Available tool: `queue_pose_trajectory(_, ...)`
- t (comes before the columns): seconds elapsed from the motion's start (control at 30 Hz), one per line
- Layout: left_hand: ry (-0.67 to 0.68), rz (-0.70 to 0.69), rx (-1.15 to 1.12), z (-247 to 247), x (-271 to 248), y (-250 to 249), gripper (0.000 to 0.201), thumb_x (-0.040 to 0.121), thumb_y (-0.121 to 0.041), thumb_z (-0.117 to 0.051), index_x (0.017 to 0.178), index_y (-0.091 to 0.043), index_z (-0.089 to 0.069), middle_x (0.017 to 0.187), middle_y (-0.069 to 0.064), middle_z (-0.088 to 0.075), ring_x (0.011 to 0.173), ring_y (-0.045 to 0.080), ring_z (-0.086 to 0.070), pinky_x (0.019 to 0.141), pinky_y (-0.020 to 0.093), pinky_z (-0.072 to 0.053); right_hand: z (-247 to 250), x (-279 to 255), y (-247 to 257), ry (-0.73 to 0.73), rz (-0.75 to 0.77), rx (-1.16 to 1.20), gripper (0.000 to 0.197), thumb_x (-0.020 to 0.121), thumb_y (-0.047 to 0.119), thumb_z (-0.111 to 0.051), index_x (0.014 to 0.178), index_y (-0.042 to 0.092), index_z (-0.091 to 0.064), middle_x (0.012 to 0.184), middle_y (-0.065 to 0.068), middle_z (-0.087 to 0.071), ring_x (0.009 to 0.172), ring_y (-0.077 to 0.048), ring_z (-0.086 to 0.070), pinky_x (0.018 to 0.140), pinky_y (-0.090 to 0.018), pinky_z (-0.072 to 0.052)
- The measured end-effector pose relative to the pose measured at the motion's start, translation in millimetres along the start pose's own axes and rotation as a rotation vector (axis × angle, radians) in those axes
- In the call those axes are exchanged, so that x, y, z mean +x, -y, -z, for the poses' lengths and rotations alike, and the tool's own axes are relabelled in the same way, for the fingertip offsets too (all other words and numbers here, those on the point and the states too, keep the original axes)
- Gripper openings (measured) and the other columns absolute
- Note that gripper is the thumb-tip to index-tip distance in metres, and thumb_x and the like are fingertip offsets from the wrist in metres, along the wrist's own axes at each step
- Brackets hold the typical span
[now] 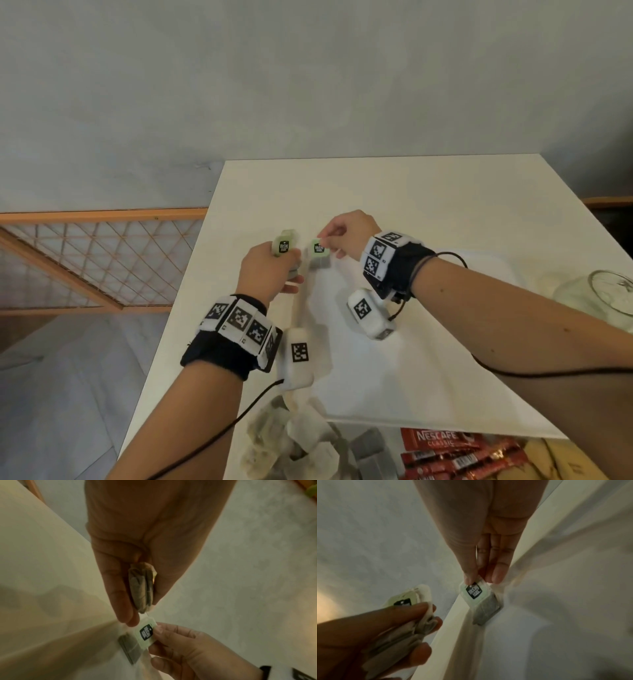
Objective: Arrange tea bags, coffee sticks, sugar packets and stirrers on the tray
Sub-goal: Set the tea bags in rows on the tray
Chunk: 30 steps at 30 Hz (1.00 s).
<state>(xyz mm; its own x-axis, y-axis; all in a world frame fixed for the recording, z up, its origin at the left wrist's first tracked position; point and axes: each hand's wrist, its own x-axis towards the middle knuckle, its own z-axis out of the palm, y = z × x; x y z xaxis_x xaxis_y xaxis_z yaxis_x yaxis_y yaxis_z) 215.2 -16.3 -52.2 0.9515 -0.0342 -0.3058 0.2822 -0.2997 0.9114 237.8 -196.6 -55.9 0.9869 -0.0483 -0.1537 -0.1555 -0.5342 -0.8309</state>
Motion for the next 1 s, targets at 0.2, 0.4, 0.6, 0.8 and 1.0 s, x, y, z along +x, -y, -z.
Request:
queue_pose_trajectory(0.2, 0.036, 0.029, -0.006, -3, 0, 3, 0.008, 0.091, -0.014, -0.062, 0.092, -0.007, -0.066, 0.076, 0.009, -0.067, 0.065, 0.025, -0.069, 0.055, 0.033, -0.057, -12, 22, 6, -0.012, -0.001, -0.002, 0.009, 0.082, 0.011, -0.074, 0.091, 0.009, -0.074, 0.071, -0.007, -0.069, 0.063, -0.020, -0.065, 0.071, -0.036, -0.061)
queue_pose_trajectory(0.4, 0.205, 0.075, 0.044, -20, -15, 3, 0.007, 0.087, -0.004, -0.064, 0.093, 0.000, -0.064, 0.074, 0.011, -0.064, 0.056, 0.021, -0.068, 0.044, 0.025, -0.051, 12, -3, -4, 0.035, 0.056, -0.164, 0.025, 0.077, 0.027, -0.079, 0.098, 0.017, -0.071, 0.087, -0.001, -0.067, 0.079, -0.020, -0.064, 0.071, -0.029, -0.055)
queue_pose_trajectory(0.6, 0.306, 0.033, 0.222, -46, -27, 9, 0.005, 0.085, -0.007, -0.062, 0.083, -0.003, -0.064, 0.066, 0.007, -0.064, 0.061, 0.022, -0.069, 0.058, 0.037, -0.060, 48, -71, -38, 0.333, 0.004, -0.547, 0.045, 0.068, 0.046, -0.082, 0.104, 0.028, -0.063, 0.094, 0.008, -0.061, 0.078, -0.006, -0.055, 0.071, -0.024, -0.045)
queue_pose_trajectory(0.8, 0.373, -0.003, 0.279, -57, -35, 5, 0.015, 0.082, -0.011, -0.074, 0.091, -0.004, -0.065, 0.078, 0.011, -0.067, 0.063, 0.020, -0.062, 0.055, 0.030, -0.056, 43, -85, -53, 0.308, 0.043, -0.559, 0.032, 0.068, 0.034, -0.084, 0.087, 0.026, -0.059, 0.095, 0.008, -0.054, 0.079, -0.007, -0.052, 0.068, -0.021, -0.040)
queue_pose_trajectory(1.0, 0.422, -0.045, 0.374, -57, -42, 4, 0.026, 0.076, -0.014, -0.080, 0.096, -0.005, -0.067, 0.087, 0.007, -0.071, 0.072, 0.019, -0.066, 0.060, 0.030, -0.059, 40, -83, -50, 0.334, -0.013, -0.485, 0.039, 0.068, 0.023, -0.085, 0.096, 0.025, -0.058, 0.082, 0.011, -0.059, 0.073, -0.009, -0.056, 0.063, -0.021, -0.042)
